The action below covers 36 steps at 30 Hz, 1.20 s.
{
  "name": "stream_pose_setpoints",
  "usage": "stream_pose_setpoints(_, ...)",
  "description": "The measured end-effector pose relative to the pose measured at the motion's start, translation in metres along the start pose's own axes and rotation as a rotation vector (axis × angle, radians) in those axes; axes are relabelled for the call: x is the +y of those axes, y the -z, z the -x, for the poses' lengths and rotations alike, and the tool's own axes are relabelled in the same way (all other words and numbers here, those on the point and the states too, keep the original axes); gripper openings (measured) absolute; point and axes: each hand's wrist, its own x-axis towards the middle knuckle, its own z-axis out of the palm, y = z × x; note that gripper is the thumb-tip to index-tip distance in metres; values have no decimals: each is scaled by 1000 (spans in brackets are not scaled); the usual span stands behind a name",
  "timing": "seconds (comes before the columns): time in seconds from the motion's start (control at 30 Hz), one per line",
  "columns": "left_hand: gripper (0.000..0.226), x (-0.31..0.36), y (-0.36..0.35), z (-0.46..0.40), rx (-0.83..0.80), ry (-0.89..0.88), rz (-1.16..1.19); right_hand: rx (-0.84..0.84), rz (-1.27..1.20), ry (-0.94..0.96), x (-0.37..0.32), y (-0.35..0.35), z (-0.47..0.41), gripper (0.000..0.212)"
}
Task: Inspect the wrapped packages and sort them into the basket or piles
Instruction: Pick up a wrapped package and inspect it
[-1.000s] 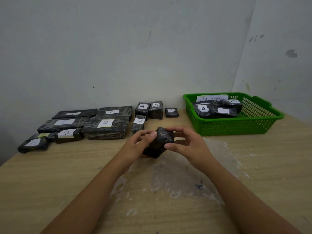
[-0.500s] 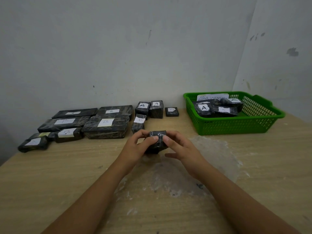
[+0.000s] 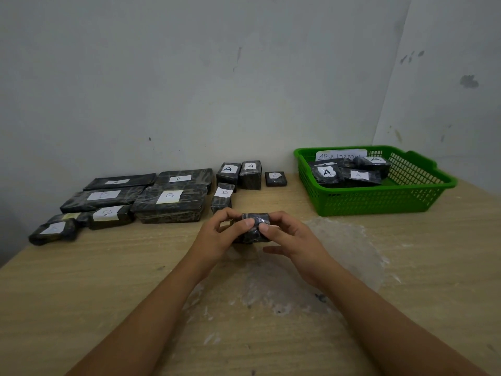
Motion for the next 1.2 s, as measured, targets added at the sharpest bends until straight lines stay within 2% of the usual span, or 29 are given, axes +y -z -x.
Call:
stream_pose_setpoints(0.17,33,0,1,1,-21,-15,17,62,-13,15,1,-2,-1,31)
stream_pose_setpoints(0.33,42,-1,2,1,-73,47,47,96,-69,31,1,0,-3,24)
stream_pose_setpoints(0.5,48,-3,1,0,-72,70,90,63,-126,36,-2,-3,-3,28)
stream_pose_setpoints(0.63,39,-3,2,1,-98,67,98,19,-188,49,-2,-6,-1,27)
stream_pose_setpoints(0.97,64,-6,2,-1,-76,22,62,32,-47,110,-1,-3,0,24)
stream_pose_setpoints(1.2,48,-11,5,-4,-25,26,91,-26,-58,96,-4,-4,3,29)
